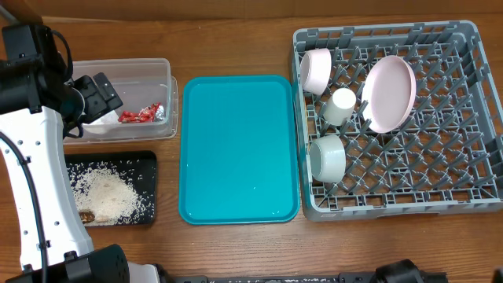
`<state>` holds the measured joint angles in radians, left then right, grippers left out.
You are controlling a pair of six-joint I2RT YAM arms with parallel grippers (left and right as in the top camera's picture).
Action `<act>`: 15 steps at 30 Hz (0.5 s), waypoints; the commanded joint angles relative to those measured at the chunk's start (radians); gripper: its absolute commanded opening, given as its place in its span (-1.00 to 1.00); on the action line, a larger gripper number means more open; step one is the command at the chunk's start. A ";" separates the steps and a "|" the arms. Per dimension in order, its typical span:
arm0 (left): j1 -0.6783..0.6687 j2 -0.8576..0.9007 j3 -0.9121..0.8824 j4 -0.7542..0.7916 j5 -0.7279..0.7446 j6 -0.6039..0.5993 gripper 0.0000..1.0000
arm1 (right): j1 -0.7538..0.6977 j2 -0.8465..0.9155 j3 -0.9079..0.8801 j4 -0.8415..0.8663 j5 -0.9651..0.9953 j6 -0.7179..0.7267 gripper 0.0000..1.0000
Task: Sort waste into correct bins and load items into the dishwasher
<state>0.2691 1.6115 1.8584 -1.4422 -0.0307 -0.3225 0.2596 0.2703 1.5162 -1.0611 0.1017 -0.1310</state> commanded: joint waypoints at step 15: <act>-0.001 0.005 0.000 0.003 0.004 -0.014 1.00 | -0.156 -0.181 -0.835 0.663 -0.216 0.066 1.00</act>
<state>0.2691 1.6115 1.8584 -1.4433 -0.0303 -0.3225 0.1196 0.1066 0.7975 -0.5209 -0.0753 -0.1188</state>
